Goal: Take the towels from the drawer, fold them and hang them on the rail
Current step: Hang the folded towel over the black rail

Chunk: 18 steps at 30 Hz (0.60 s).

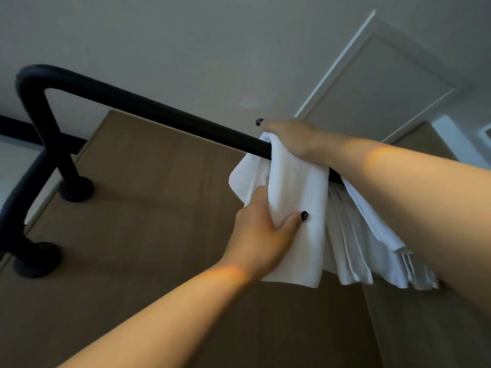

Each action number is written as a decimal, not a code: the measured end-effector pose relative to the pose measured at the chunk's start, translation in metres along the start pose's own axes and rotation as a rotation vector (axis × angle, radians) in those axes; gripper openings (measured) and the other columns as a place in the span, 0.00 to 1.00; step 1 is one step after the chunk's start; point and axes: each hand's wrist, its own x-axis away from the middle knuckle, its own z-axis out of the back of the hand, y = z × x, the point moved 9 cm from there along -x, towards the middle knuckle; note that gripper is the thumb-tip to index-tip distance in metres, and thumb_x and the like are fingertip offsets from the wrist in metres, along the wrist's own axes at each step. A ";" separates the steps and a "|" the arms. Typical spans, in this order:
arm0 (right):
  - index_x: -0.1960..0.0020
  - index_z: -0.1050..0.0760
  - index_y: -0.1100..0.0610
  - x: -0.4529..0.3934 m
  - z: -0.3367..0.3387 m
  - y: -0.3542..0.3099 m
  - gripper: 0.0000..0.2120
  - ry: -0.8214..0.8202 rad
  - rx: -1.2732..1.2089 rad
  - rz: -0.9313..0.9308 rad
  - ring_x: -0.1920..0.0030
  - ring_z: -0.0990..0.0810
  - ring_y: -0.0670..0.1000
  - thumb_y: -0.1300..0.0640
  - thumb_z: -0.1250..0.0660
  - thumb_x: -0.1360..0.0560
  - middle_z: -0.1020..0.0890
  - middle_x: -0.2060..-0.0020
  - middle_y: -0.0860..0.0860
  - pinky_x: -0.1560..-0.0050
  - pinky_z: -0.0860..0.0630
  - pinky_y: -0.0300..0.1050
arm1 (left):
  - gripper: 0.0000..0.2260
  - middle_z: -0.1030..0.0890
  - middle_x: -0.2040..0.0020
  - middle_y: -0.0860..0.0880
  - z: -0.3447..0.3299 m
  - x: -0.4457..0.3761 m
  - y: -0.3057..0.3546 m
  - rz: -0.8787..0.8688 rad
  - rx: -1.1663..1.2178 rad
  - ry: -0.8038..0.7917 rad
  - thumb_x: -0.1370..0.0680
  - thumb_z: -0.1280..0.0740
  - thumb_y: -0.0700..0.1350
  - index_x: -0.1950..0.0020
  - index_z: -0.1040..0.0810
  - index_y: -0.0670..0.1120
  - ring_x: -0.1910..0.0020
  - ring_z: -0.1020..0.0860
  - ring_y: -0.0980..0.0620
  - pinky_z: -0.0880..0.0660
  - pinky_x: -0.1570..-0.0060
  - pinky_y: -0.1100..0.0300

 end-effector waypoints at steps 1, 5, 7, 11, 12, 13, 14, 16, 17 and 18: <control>0.58 0.24 0.50 0.000 -0.001 0.002 0.21 -0.004 -0.042 -0.026 0.48 0.21 0.57 0.34 0.43 0.23 0.20 0.49 0.55 0.49 0.28 0.47 | 0.16 0.23 0.50 0.61 0.000 0.002 0.000 -0.008 -0.009 0.022 0.24 0.31 0.60 0.41 0.31 0.58 0.53 0.22 0.63 0.25 0.62 0.70; 0.53 0.21 0.48 -0.004 -0.006 0.001 0.20 -0.064 -0.021 -0.026 0.48 0.23 0.54 0.34 0.43 0.23 0.22 0.47 0.53 0.51 0.32 0.47 | 0.09 0.23 0.55 0.57 0.004 0.016 0.006 -0.035 0.158 0.200 0.21 0.41 0.61 0.50 0.28 0.57 0.56 0.23 0.62 0.29 0.62 0.71; 0.42 0.20 0.52 -0.005 -0.006 0.000 0.23 -0.072 -0.049 -0.017 0.45 0.23 0.54 0.36 0.41 0.23 0.22 0.44 0.53 0.46 0.30 0.47 | 0.07 0.25 0.52 0.56 0.023 0.015 0.000 0.002 0.248 0.383 0.23 0.42 0.57 0.50 0.29 0.57 0.54 0.25 0.61 0.30 0.56 0.70; 0.52 0.21 0.55 -0.004 -0.008 -0.003 0.19 -0.119 -0.075 0.004 0.51 0.22 0.51 0.41 0.40 0.21 0.20 0.53 0.51 0.52 0.30 0.41 | 0.19 0.31 0.33 0.53 0.041 -0.015 -0.023 0.193 0.194 0.368 0.23 0.33 0.49 0.34 0.33 0.52 0.37 0.30 0.55 0.31 0.37 0.56; 0.54 0.22 0.55 -0.004 -0.009 -0.006 0.18 -0.142 -0.063 0.021 0.52 0.22 0.52 0.42 0.40 0.21 0.20 0.54 0.51 0.54 0.30 0.40 | 0.26 0.33 0.30 0.53 0.038 -0.026 -0.025 0.220 0.160 0.284 0.23 0.31 0.46 0.28 0.37 0.51 0.34 0.32 0.55 0.33 0.36 0.56; 0.52 0.22 0.57 -0.003 -0.010 -0.009 0.18 -0.156 -0.055 0.041 0.52 0.22 0.53 0.44 0.40 0.20 0.19 0.53 0.53 0.51 0.30 0.42 | 0.30 0.34 0.29 0.54 0.035 -0.036 -0.025 0.238 0.151 0.199 0.24 0.31 0.45 0.25 0.40 0.50 0.33 0.33 0.54 0.33 0.37 0.56; 0.50 0.21 0.59 -0.003 -0.011 -0.009 0.19 -0.156 -0.060 0.037 0.51 0.21 0.54 0.43 0.40 0.21 0.19 0.51 0.54 0.48 0.29 0.44 | 0.31 0.33 0.30 0.54 0.032 -0.044 -0.025 0.262 0.159 0.127 0.24 0.31 0.44 0.23 0.41 0.50 0.34 0.32 0.53 0.32 0.37 0.55; 0.53 0.19 0.55 -0.001 -0.007 -0.002 0.20 -0.118 -0.127 -0.033 0.54 0.20 0.51 0.38 0.38 0.24 0.18 0.54 0.51 0.50 0.27 0.46 | 0.26 0.25 0.35 0.52 0.028 -0.051 -0.026 0.342 0.183 0.048 0.24 0.32 0.44 0.26 0.33 0.49 0.38 0.24 0.49 0.27 0.38 0.50; 0.58 0.20 0.51 0.002 -0.003 0.001 0.19 -0.070 -0.146 -0.057 0.57 0.20 0.50 0.36 0.38 0.25 0.19 0.56 0.49 0.55 0.27 0.46 | 0.20 0.21 0.39 0.49 0.026 -0.052 -0.026 0.368 0.182 0.024 0.24 0.32 0.44 0.31 0.27 0.48 0.43 0.21 0.47 0.23 0.43 0.49; 0.62 0.22 0.50 0.005 0.002 0.002 0.20 -0.004 -0.141 -0.070 0.58 0.21 0.50 0.35 0.39 0.26 0.19 0.59 0.48 0.59 0.29 0.46 | 0.15 0.18 0.45 0.48 0.024 -0.049 -0.025 0.370 0.166 0.005 0.23 0.32 0.44 0.37 0.22 0.47 0.49 0.18 0.48 0.20 0.49 0.52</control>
